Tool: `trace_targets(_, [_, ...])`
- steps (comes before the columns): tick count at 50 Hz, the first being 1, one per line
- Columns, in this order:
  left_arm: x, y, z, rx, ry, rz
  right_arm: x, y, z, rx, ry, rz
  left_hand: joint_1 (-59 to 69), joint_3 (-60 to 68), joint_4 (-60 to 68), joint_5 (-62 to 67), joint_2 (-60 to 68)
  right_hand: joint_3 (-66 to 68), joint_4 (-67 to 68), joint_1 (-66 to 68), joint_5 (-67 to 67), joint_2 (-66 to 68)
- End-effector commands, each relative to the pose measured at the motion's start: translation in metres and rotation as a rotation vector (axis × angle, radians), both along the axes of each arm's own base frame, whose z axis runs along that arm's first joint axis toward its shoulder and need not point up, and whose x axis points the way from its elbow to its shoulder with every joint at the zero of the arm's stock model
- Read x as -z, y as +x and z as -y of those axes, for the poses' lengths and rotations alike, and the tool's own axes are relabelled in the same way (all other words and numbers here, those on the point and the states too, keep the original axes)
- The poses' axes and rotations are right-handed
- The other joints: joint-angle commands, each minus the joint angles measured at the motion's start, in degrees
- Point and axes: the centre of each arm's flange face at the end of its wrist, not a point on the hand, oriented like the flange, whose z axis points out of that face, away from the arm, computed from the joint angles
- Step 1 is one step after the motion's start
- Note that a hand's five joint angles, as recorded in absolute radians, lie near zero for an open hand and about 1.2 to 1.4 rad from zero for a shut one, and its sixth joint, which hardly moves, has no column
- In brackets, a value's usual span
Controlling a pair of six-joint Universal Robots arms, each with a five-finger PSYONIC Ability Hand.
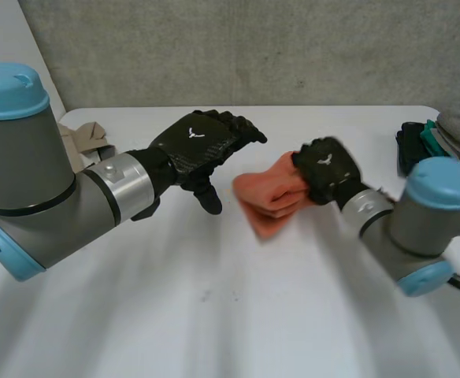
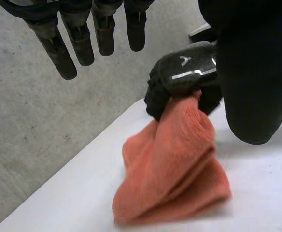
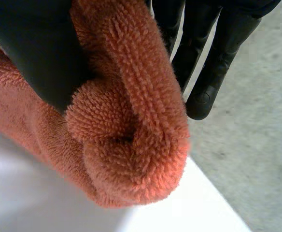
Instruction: Fold the laundry.
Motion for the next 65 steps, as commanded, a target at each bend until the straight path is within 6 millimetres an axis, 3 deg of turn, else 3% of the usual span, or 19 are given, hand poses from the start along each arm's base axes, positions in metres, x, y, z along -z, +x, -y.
trace_targets(1, [-0.003, -0.001, 0.0, 0.003, -0.009, -0.006, -0.04, -0.025, 0.049, -0.046, -0.21, 0.056, 2.91, 3.11, 2.82, 2.76, 2.89, 14.39, 12.08, 25.74, 18.98, 12.88])
trace_targets(6, [-0.005, -0.002, -0.001, 0.004, -0.007, -0.015, -0.1, -0.046, 0.093, 0.017, -0.418, 0.187, 3.08, 3.27, 2.98, 2.93, 3.06, 14.39, 12.08, 25.74, 18.98, 12.88])
trace_targets(9, [-0.005, -0.002, -0.001, 0.004, -0.007, -0.015, -0.133, -0.071, 0.118, 0.063, -0.468, 0.298, 3.08, 3.27, 2.99, 2.93, 3.06, 14.39, 12.08, 25.74, 18.98, 12.88])
trace_targets(10, [-0.005, -0.002, -0.001, 0.004, -0.007, -0.015, -0.148, -0.092, 0.134, 0.102, -0.498, 0.338, 3.08, 3.27, 2.99, 2.93, 3.06, 14.39, 12.08, 25.74, 18.98, 12.88])
trace_targets(14, [-0.005, -0.002, 0.0, 0.003, -0.007, -0.015, -0.169, -0.138, 0.164, 0.173, -0.559, 0.394, 3.41, 3.61, 3.32, 3.26, 3.39, 14.39, 12.08, 25.74, 18.98, 12.88])
trace_targets(19, [-0.006, -0.002, 0.0, 0.003, -0.009, -0.015, -0.159, -0.191, 0.194, 0.241, -0.573, 0.393, 3.75, 3.94, 3.66, 3.6, 3.73, 14.39, 12.08, 25.74, 18.98, 12.88])
trace_targets(20, [-0.007, -0.001, -0.001, 0.002, -0.012, -0.017, -0.147, -0.213, 0.204, 0.277, -0.562, 0.394, 3.75, 3.95, 3.66, 3.6, 3.73, 14.39, 12.08, 25.74, 18.98, 12.88])
trace_targets(26, [-0.007, -0.002, -0.003, 0.006, -0.01, -0.015, -0.085, -0.278, 0.226, 0.285, -0.504, 0.439, 3.75, 3.95, 3.66, 3.6, 3.73, 14.39, 12.08, 25.74, 18.98, 12.88])
trace_targets(28, [-0.007, -0.002, -0.003, 0.006, -0.01, -0.015, -0.066, -0.293, 0.228, 0.276, -0.474, 0.446, 3.75, 3.95, 3.66, 3.6, 3.73, 14.39, 12.08, 25.74, 18.98, 12.88])
trace_targets(29, [-0.007, -0.002, -0.004, 0.008, -0.011, -0.016, -0.045, -0.304, 0.229, 0.272, -0.437, 0.446, 3.75, 3.95, 3.66, 3.6, 3.73, 14.39, 12.08, 25.74, 18.98, 12.88])
trace_targets(32, [-0.007, -0.002, -0.006, 0.011, -0.01, -0.015, -0.01, -0.317, 0.228, 0.258, -0.353, 0.426, 3.75, 3.95, 3.66, 3.6, 3.73, 14.39, 12.08, 25.74, 18.98, 12.88])
trace_targets(36, [-0.007, -0.005, -0.01, 0.022, -0.008, -0.015, 0.019, -0.324, 0.222, 0.243, -0.282, 0.405, 3.75, 3.95, 3.66, 3.6, 3.73, 14.39, 12.08, 25.74, 18.98, 12.88])
trace_targets(41, [-0.009, -0.007, -0.015, 0.031, -0.015, -0.016, 0.028, -0.338, 0.215, 0.254, -0.255, 0.392, 3.75, 3.95, 3.66, 3.6, 3.73, 14.39, 12.08, 25.74, 18.98, 12.88])
trace_targets(46, [-0.011, -0.006, -0.015, 0.022, -0.021, -0.018, 0.029, -0.343, 0.213, 0.257, -0.26, 0.389, 3.75, 3.95, 3.66, 3.6, 3.73, 14.39, 12.08, 25.74, 18.98, 12.88])
trace_targets(51, [-0.013, -0.006, -0.015, 0.02, -0.024, -0.021, 0.014, -0.343, 0.205, 0.264, -0.257, 0.39, 3.75, 3.95, 3.66, 3.6, 3.73, 14.39, 12.08, 25.74, 18.98, 12.88])
trace_targets(52, [-0.013, -0.006, -0.015, 0.02, -0.026, -0.021, 0.004, -0.345, 0.201, 0.276, -0.263, 0.391, 3.75, 3.95, 3.66, 3.6, 3.73, -19.85, -22.16, -8.51, -15.27, -21.37])
trace_targets(54, [-0.014, -0.006, -0.015, 0.02, -0.028, -0.022, -0.004, -0.35, 0.196, 0.293, -0.255, 0.393, 3.75, 3.95, 3.66, 3.6, 3.73, -55.03, -57.33, -43.68, -50.44, -56.54])
trace_targets(60, [-0.021, -0.005, -0.017, 0.02, -0.044, -0.031, -0.055, -0.366, 0.168, 0.377, -0.157, 0.424, 3.75, 3.95, 3.66, 3.6, 3.73, -55.61, -57.92, -44.26, -51.02, -57.12])
trace_targets(65, [-0.023, -0.004, -0.019, 0.02, -0.048, -0.033, -0.077, -0.39, 0.143, 0.504, -0.081, 0.39, 3.58, 3.78, 3.49, 3.43, 3.56, -55.61, -57.92, -44.26, -51.02, -57.12])
